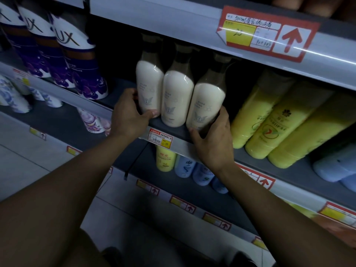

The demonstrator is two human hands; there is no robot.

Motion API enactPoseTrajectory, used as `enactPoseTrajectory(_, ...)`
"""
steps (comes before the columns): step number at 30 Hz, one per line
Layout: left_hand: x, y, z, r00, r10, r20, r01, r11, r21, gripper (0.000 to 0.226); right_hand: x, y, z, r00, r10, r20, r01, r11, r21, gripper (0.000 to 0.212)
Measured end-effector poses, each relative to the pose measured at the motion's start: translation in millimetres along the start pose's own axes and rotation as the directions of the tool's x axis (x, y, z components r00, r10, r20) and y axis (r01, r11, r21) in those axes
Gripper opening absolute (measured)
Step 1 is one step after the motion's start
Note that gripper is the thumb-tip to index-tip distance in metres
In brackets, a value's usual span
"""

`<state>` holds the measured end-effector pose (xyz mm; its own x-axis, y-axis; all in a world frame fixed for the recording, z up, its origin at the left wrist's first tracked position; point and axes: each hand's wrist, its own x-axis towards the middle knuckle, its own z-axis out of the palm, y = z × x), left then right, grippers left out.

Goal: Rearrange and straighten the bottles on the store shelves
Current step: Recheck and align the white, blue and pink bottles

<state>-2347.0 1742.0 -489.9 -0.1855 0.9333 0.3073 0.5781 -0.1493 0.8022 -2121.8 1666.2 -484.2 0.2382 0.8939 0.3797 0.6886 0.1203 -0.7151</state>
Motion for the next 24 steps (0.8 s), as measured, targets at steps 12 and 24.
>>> enactPoseTrajectory(12, -10.8, 6.3, -8.5, 0.998, 0.062, 0.022, -0.063, 0.996, 0.069, 0.076, -4.9, 1.4, -10.7, 0.995, 0.015, 0.098, -0.006, 0.996, -0.092, 0.102)
enactPoseTrajectory(24, -60.4, 68.5, -20.8, 0.965, 0.261, 0.005, -0.257, 0.947, 0.193, 0.037, -33.6, 12.9, -82.7, 0.986, -0.152, 0.065, 0.160, 0.975, -0.151, 0.036)
